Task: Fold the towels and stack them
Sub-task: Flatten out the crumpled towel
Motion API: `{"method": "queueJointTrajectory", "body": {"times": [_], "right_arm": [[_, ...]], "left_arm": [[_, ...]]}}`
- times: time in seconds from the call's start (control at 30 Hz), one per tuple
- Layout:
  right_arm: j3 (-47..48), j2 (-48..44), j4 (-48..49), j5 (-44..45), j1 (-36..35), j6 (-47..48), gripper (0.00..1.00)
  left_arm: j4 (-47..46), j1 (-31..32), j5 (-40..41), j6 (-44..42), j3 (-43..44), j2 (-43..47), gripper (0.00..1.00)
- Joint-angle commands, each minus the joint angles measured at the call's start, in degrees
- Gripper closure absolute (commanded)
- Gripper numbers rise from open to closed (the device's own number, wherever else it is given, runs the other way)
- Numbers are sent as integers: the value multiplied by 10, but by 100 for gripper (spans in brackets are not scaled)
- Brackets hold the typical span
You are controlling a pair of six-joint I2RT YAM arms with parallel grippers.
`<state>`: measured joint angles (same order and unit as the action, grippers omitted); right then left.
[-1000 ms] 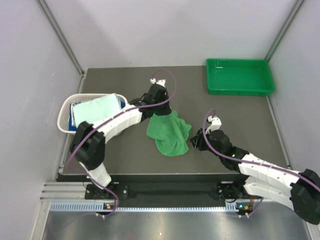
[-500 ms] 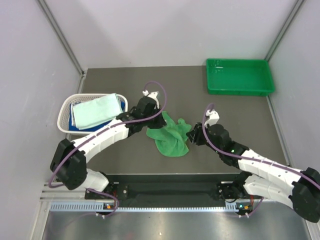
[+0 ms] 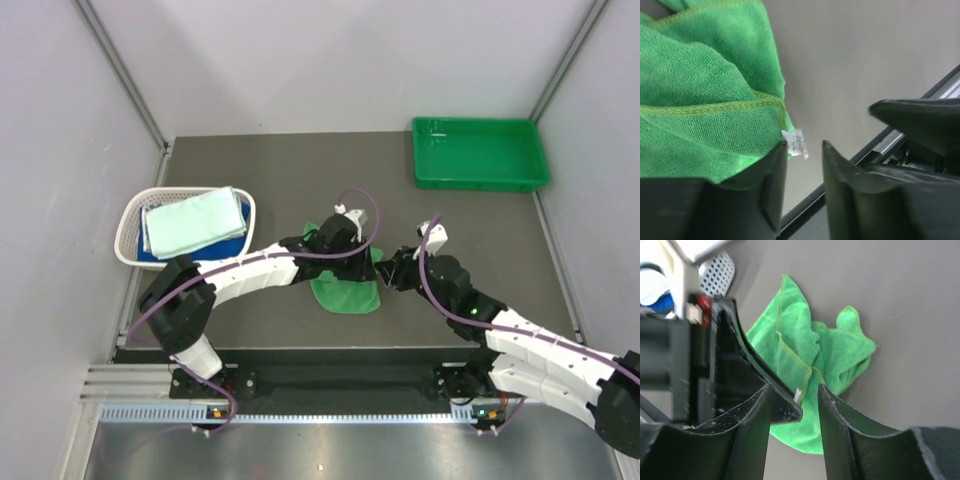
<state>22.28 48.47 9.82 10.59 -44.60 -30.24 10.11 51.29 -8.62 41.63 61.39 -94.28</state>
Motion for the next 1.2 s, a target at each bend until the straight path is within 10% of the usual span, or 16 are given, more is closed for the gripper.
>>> {"method": "queueJointTrajectory", "body": {"times": [0.0, 0.3, 0.8, 1.17], "right_arm": [[-11, -7, 30, 13, -9, -3, 58], [12, 60, 53, -13, -25, 28, 60], [57, 192, 108, -7, -29, 11, 59], [53, 201, 109, 19, -28, 6, 87]], "left_arm": [[-49, -2, 17, 10, 6, 22, 58], [53, -73, 146, -15, 35, 70, 52], [21, -281, 58, -46, 50, -29, 46], [9, -312, -10, -37, 158, -174, 46]]}}
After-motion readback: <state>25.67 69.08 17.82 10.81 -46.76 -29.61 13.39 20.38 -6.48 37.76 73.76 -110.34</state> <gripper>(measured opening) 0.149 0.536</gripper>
